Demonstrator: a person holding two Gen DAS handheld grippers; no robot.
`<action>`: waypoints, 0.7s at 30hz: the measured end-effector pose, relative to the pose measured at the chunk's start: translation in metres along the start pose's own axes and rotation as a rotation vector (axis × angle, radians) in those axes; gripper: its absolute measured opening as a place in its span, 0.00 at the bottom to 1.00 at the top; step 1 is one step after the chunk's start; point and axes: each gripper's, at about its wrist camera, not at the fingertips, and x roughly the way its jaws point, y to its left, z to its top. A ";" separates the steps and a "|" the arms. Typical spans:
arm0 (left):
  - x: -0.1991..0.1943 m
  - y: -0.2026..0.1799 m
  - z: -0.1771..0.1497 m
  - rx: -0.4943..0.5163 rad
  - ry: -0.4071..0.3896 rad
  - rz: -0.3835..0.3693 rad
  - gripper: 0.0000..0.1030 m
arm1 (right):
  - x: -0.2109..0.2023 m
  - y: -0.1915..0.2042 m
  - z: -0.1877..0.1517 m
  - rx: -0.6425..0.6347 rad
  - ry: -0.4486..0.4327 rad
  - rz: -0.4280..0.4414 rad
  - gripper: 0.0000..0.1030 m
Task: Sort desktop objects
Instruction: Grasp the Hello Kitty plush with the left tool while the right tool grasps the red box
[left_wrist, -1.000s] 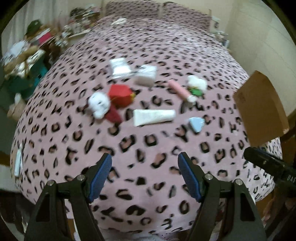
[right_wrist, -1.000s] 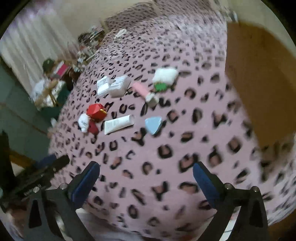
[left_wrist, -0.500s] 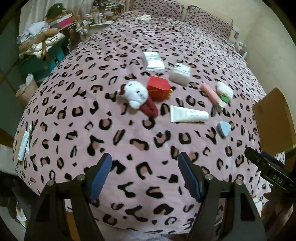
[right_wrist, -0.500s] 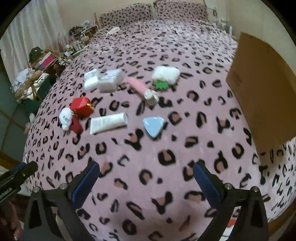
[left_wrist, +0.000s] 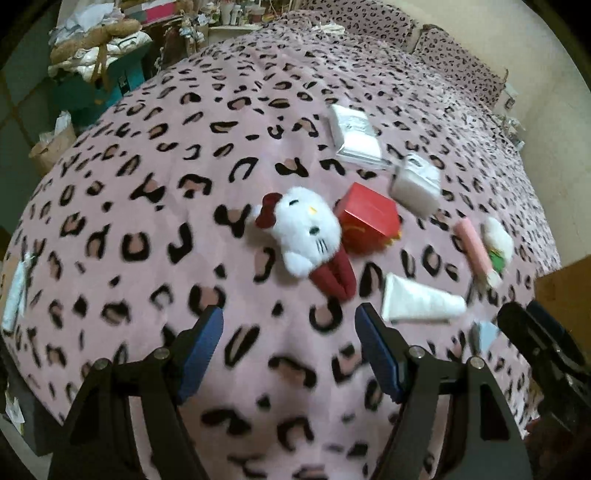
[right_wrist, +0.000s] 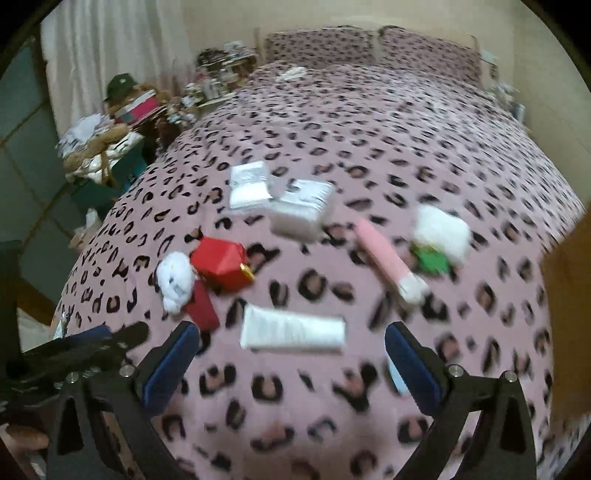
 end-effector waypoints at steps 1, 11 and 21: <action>0.011 -0.001 0.004 -0.001 0.014 0.006 0.73 | 0.008 0.003 0.005 -0.025 0.000 0.004 1.00; 0.080 0.001 0.018 -0.080 0.051 0.002 0.73 | 0.074 0.035 0.037 -0.212 0.042 0.081 1.00; 0.092 0.002 0.023 -0.097 0.029 0.001 0.79 | 0.114 0.051 0.041 -0.262 0.098 0.115 1.00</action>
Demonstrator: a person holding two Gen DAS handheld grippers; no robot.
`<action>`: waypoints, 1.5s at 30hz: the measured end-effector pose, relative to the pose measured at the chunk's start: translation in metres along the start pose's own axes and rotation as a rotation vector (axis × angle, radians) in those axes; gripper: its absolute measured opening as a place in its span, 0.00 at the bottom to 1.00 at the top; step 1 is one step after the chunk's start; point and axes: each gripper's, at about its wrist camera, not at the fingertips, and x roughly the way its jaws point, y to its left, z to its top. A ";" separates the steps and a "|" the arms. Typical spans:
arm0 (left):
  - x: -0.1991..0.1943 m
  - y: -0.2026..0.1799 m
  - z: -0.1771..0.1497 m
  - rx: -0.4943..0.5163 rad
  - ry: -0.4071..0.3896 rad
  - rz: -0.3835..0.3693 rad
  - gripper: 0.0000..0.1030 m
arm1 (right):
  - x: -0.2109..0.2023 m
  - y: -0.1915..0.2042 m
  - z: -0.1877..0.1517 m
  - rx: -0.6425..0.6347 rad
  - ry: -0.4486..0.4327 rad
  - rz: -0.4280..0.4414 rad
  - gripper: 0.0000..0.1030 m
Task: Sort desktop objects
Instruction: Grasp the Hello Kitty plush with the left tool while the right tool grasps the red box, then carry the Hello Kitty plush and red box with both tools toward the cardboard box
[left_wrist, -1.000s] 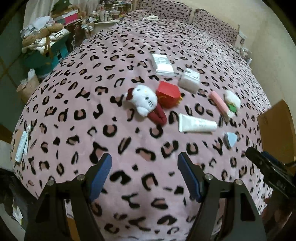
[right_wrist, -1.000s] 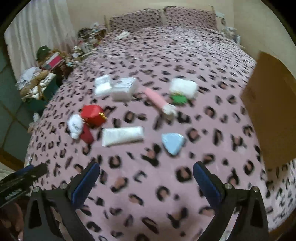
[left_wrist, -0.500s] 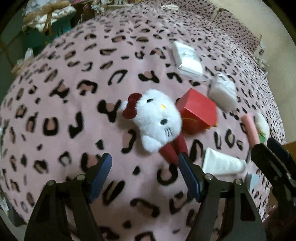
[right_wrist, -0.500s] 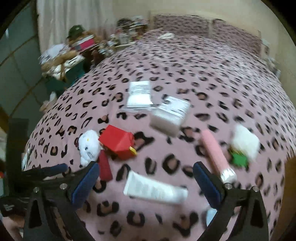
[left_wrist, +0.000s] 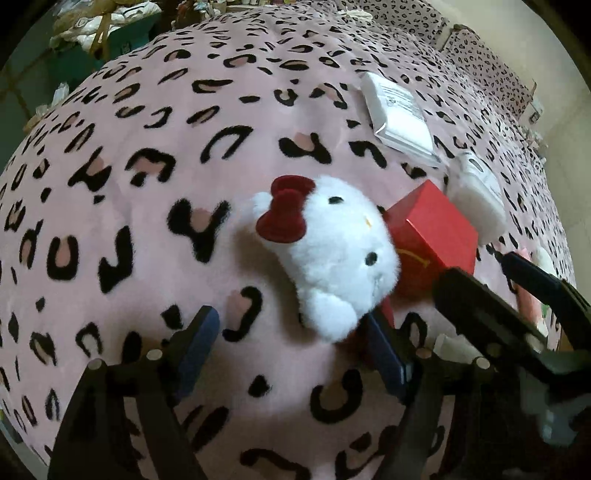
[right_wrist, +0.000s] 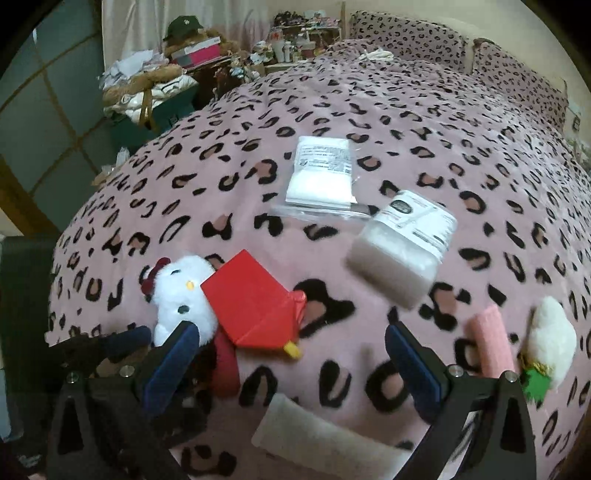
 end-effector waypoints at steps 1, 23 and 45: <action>0.001 0.000 0.001 -0.004 0.000 -0.003 0.79 | 0.004 0.000 0.002 -0.005 0.007 -0.009 1.00; -0.007 0.003 0.003 -0.013 -0.033 -0.071 0.14 | 0.025 -0.018 -0.003 0.167 -0.003 0.131 0.55; -0.102 0.006 -0.026 0.091 -0.155 -0.019 0.12 | -0.073 -0.013 -0.030 0.204 -0.124 0.044 0.55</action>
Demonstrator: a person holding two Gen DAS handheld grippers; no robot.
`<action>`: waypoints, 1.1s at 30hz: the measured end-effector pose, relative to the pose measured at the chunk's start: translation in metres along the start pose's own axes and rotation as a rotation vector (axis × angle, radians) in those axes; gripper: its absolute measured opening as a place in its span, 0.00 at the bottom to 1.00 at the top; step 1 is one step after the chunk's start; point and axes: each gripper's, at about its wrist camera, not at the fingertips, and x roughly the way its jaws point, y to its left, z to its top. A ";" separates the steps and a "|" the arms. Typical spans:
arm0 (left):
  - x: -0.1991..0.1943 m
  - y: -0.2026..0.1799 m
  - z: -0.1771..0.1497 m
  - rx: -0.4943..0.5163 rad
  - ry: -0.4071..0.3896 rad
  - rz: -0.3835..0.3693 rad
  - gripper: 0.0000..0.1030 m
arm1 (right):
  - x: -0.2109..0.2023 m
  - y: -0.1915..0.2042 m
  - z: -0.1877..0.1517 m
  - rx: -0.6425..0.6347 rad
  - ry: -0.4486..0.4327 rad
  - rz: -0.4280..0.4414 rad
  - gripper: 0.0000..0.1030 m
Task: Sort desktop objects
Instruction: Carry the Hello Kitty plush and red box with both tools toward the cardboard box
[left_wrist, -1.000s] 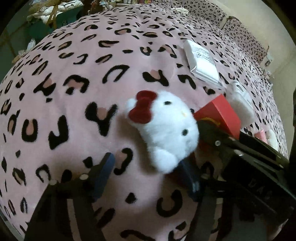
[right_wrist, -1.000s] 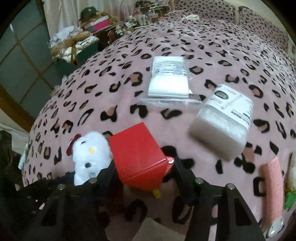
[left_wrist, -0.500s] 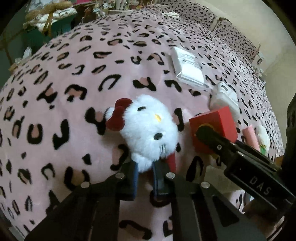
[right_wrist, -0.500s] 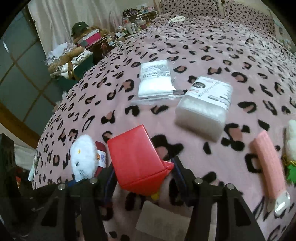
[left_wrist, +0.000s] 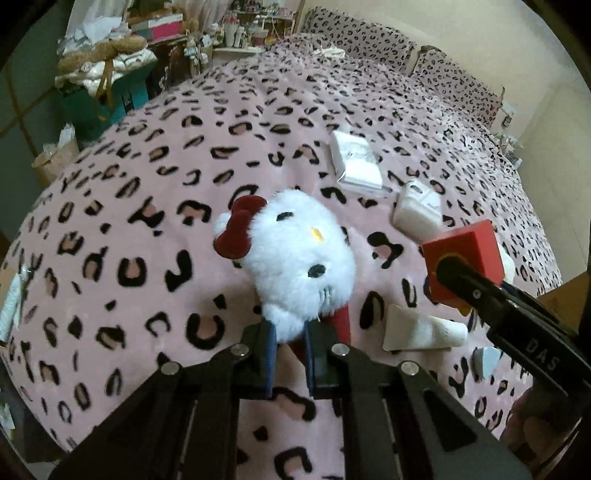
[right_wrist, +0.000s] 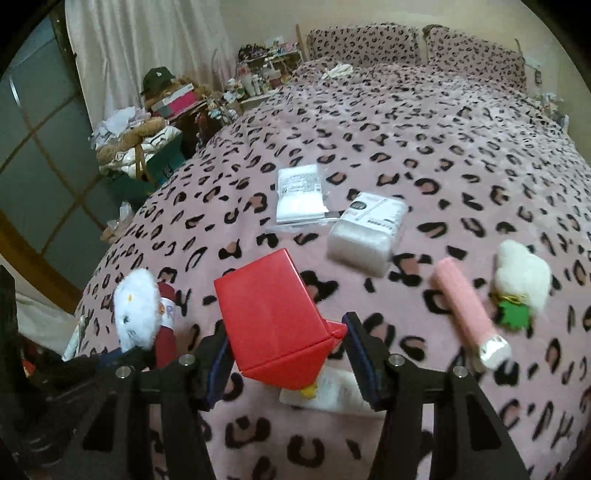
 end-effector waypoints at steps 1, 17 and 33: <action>-0.006 -0.001 -0.001 0.006 -0.005 0.002 0.12 | -0.008 0.000 -0.002 0.005 -0.003 -0.005 0.55; -0.078 -0.025 -0.022 0.062 -0.052 -0.047 0.12 | -0.100 0.001 -0.033 -0.004 -0.062 -0.123 0.55; -0.112 -0.061 -0.048 0.136 -0.053 -0.075 0.12 | -0.152 -0.017 -0.069 0.071 -0.094 -0.173 0.55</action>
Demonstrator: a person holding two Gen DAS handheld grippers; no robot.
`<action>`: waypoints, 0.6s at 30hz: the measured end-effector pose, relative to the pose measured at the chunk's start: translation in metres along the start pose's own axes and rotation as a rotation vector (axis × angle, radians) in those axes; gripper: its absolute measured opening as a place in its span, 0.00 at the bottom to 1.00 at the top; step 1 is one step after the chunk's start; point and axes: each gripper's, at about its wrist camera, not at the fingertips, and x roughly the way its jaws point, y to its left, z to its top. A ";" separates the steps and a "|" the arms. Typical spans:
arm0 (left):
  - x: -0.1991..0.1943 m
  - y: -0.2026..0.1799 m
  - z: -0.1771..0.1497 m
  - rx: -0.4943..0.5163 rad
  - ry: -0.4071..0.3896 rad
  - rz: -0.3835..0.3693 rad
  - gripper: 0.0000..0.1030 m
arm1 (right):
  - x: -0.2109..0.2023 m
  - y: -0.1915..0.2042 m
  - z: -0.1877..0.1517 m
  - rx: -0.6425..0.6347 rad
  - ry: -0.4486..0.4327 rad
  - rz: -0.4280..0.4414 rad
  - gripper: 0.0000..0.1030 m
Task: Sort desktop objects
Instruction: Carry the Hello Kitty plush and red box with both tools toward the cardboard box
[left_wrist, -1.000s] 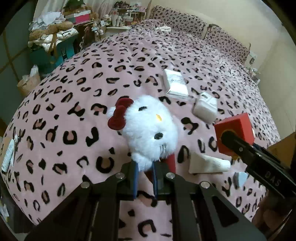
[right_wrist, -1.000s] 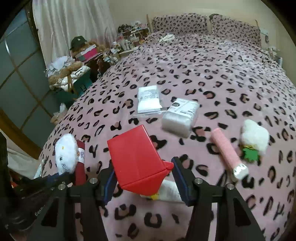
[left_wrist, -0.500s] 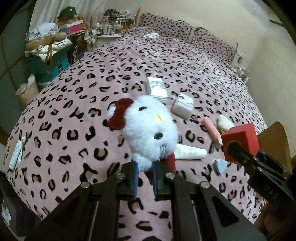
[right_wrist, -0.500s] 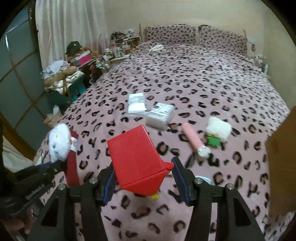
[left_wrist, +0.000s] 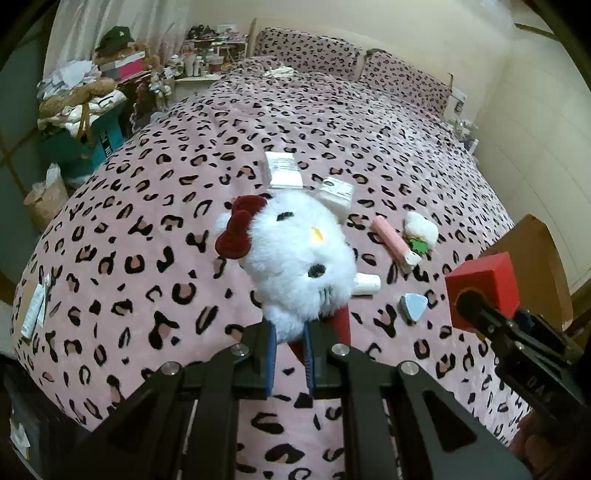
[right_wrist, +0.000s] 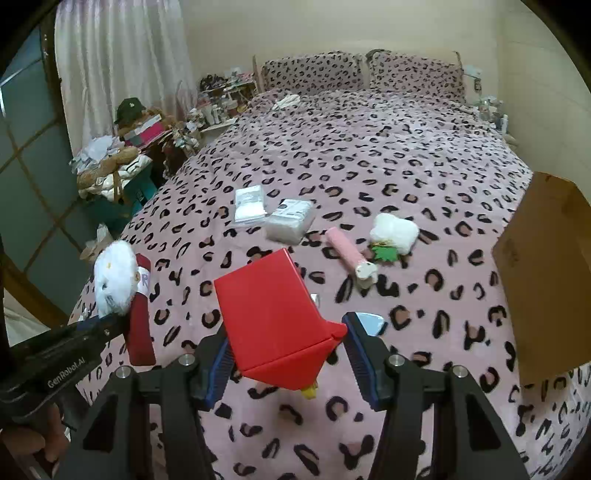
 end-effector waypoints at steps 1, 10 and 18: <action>-0.001 -0.002 -0.001 0.003 0.000 -0.004 0.12 | -0.004 -0.002 -0.001 0.001 -0.004 -0.007 0.55; -0.012 -0.032 -0.006 0.059 -0.003 -0.024 0.12 | -0.027 -0.019 -0.008 0.026 -0.026 -0.031 0.55; -0.019 -0.066 -0.010 0.126 -0.003 -0.051 0.12 | -0.045 -0.038 -0.014 0.058 -0.043 -0.064 0.55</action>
